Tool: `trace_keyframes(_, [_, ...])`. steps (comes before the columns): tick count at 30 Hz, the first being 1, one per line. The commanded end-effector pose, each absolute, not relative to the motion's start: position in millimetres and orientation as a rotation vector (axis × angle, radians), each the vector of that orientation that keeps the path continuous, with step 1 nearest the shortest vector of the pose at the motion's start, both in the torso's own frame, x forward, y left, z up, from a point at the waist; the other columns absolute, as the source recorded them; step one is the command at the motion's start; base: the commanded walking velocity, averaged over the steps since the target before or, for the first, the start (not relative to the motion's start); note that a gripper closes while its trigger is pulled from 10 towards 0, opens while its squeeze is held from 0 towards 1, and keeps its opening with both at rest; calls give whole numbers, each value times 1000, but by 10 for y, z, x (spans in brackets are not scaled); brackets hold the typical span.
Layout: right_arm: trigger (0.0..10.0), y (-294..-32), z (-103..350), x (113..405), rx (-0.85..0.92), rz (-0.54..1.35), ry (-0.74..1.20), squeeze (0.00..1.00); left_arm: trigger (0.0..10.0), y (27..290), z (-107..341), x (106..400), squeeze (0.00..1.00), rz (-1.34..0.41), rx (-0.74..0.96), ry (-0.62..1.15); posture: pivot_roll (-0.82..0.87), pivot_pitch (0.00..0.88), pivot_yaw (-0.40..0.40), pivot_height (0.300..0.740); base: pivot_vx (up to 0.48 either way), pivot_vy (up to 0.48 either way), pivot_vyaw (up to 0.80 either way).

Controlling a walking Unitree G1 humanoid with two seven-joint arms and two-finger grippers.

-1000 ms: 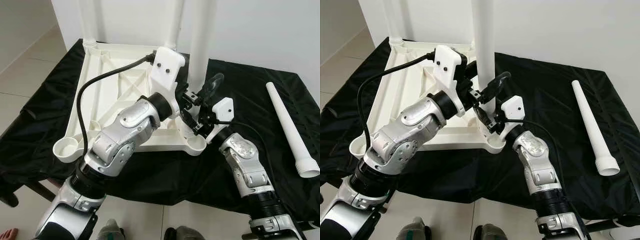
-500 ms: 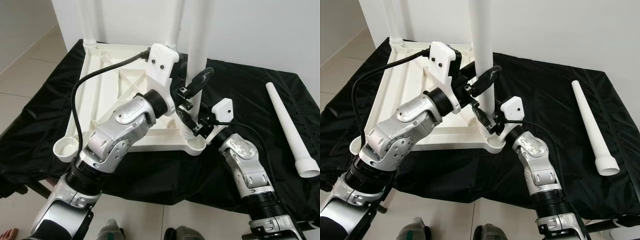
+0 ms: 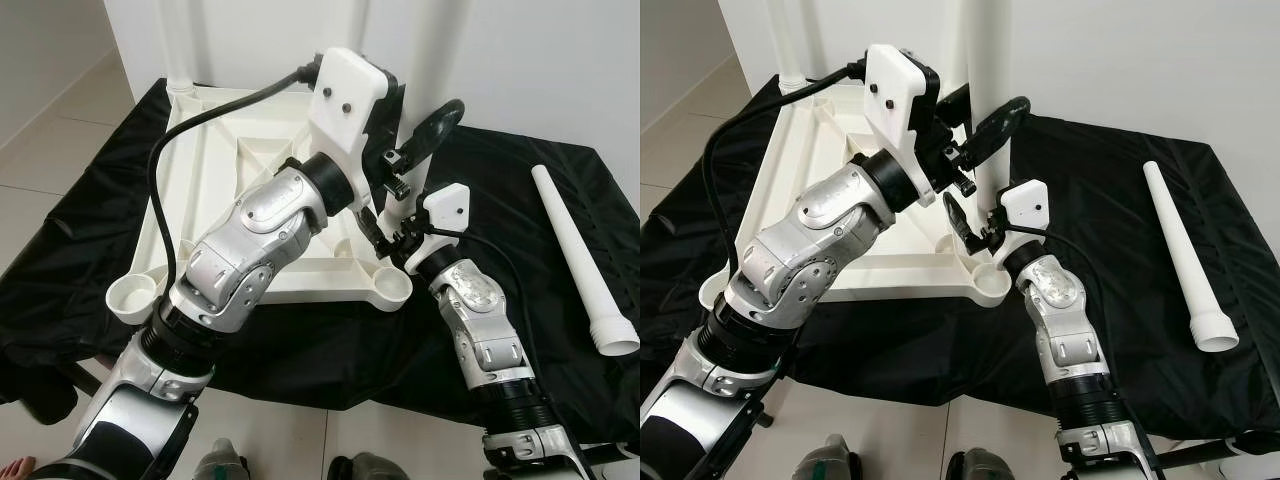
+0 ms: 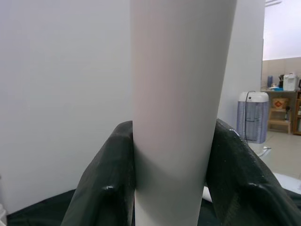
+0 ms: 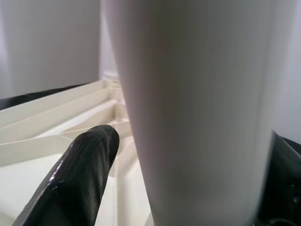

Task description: Building children table

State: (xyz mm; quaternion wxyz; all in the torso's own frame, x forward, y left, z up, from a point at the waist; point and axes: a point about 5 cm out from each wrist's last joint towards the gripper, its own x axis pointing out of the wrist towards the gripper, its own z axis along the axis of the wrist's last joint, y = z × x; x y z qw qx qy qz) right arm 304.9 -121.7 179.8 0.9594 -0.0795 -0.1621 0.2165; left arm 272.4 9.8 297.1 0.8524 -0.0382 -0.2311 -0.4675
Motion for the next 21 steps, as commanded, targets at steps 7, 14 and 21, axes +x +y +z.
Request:
trace_keyframes(7, [10000,-1154,1938,3085,-163,299,-346,0,10000,11,2950,2722,0,-1002,17,-534,50,0,-83,740,0,0,0])
trace_keyframes(14, [10000,-1137,2037,3092,-171,199,-359,0,10000,-22,2853,2776,0,-929,30,-512,50,0,-84,740,0,0,0])
trace_keyframes(21, [10000,-1126,2058,3080,-163,156,-342,0,10000,-23,2827,2800,0,-895,22,-503,50,4,-86,740,0,0,0])
